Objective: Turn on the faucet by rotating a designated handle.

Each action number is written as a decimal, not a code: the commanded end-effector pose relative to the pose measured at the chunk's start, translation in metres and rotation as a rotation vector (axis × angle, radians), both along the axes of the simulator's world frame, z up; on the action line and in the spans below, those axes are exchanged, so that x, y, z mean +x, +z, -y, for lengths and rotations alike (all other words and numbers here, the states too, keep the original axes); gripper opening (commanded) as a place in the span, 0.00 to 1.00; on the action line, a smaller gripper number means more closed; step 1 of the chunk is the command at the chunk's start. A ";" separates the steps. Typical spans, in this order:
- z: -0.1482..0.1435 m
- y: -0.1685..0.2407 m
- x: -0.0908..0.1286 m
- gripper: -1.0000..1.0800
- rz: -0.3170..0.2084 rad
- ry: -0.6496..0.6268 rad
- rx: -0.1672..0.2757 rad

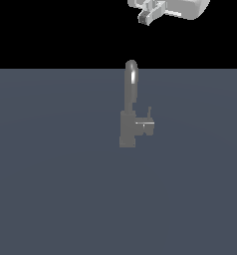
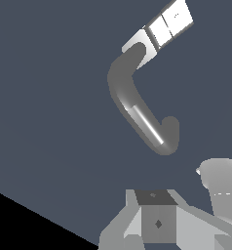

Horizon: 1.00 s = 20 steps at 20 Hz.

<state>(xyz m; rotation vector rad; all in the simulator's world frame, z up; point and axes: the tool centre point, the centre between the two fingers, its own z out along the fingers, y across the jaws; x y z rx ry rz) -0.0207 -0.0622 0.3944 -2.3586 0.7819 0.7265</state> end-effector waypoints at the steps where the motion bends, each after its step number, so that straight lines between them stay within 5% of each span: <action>1: 0.006 -0.012 0.012 0.00 -0.037 -0.039 0.041; 20: 0.046 -0.137 0.082 0.00 -0.366 -0.387 0.398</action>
